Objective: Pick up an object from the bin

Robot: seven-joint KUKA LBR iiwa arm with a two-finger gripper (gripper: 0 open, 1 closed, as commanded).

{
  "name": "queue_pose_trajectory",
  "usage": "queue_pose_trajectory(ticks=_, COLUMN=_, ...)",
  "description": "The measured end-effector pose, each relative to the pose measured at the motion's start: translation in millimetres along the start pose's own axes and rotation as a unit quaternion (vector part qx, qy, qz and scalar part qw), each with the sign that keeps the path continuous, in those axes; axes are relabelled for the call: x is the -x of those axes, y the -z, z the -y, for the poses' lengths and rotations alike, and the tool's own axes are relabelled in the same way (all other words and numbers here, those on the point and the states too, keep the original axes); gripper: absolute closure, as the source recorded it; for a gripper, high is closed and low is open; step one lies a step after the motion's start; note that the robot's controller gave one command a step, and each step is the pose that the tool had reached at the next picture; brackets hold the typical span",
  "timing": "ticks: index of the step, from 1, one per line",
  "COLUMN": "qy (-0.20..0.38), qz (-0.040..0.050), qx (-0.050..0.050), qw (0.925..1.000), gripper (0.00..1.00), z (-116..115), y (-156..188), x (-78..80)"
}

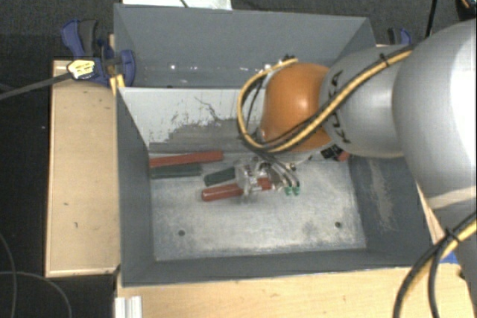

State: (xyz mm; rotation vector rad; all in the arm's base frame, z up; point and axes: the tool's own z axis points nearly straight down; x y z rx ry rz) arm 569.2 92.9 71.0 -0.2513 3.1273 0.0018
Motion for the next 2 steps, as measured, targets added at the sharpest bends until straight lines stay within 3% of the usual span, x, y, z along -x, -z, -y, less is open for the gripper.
queue_pose_trajectory(ticks=1, qy=-0.026, qz=0.0030, qx=0.000, qw=0.9996, gripper=1.00, z=3, y=128, x=-12.2)
queue_pose_trajectory(ticks=2, qy=0.002, qz=0.0013, qx=0.000, qw=1.0000, gripper=1.00, z=1, y=153, x=-9.8)
